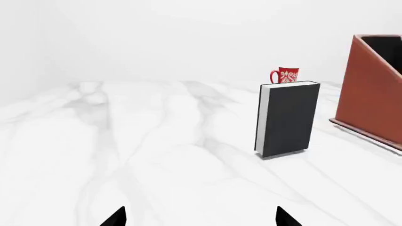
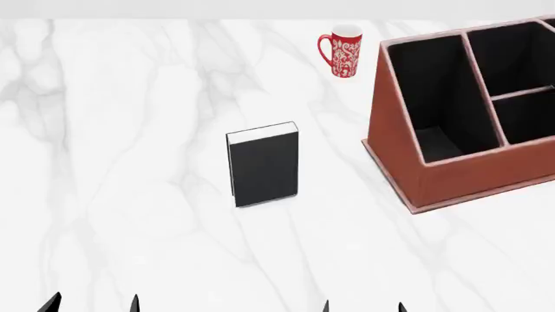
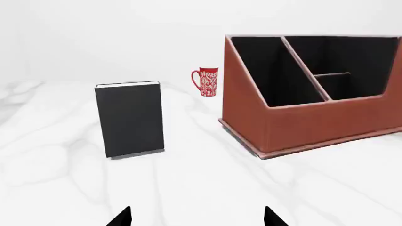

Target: Pick up the book and place it in the right compartment of the caddy.

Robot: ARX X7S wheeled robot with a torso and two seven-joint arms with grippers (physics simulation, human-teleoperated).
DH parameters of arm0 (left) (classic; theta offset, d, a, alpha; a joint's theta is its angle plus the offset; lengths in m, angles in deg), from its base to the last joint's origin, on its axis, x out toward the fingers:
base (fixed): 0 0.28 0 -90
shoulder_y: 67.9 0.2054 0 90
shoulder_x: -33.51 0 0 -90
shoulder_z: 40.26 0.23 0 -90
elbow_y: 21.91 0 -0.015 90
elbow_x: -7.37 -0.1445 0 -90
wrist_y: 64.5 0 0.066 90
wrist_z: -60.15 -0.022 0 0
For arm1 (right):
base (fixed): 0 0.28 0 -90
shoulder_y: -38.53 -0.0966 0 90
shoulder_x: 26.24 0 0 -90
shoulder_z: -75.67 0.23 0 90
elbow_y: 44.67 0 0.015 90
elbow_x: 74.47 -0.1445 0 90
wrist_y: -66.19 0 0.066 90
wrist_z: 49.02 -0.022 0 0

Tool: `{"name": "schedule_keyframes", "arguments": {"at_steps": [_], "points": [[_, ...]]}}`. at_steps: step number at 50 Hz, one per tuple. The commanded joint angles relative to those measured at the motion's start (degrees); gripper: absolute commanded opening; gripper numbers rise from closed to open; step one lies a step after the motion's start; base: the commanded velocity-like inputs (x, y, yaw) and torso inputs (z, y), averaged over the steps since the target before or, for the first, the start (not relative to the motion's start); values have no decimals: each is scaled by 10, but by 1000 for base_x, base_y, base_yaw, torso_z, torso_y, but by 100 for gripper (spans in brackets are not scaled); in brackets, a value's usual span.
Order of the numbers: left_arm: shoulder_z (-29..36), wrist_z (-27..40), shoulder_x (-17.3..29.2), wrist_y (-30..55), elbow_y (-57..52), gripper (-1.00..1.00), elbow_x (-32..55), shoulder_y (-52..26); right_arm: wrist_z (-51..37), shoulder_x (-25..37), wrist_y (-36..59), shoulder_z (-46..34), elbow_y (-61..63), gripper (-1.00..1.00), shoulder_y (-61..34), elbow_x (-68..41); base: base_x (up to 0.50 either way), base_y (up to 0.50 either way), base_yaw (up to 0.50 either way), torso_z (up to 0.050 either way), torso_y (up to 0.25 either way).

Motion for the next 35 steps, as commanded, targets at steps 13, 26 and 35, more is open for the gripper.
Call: {"name": "schedule_keyframes", "arguments": {"at_steps": [13, 26, 35], "points": [[34, 30, 29, -2, 5, 100, 27, -3, -32, 29, -8, -37, 6, 100, 5, -20, 0, 0, 0, 0, 0], [47, 42, 41, -1, 4, 100, 37, -4, -43, 40, 8, -49, 9, 100, 1, -36, 23, -393, 0, 0, 0], [58, 50, 47, -3, 9, 100, 38, -8, -50, 47, 12, -56, 13, 100, 0, -44, 36, -500, 0, 0, 0]]}}
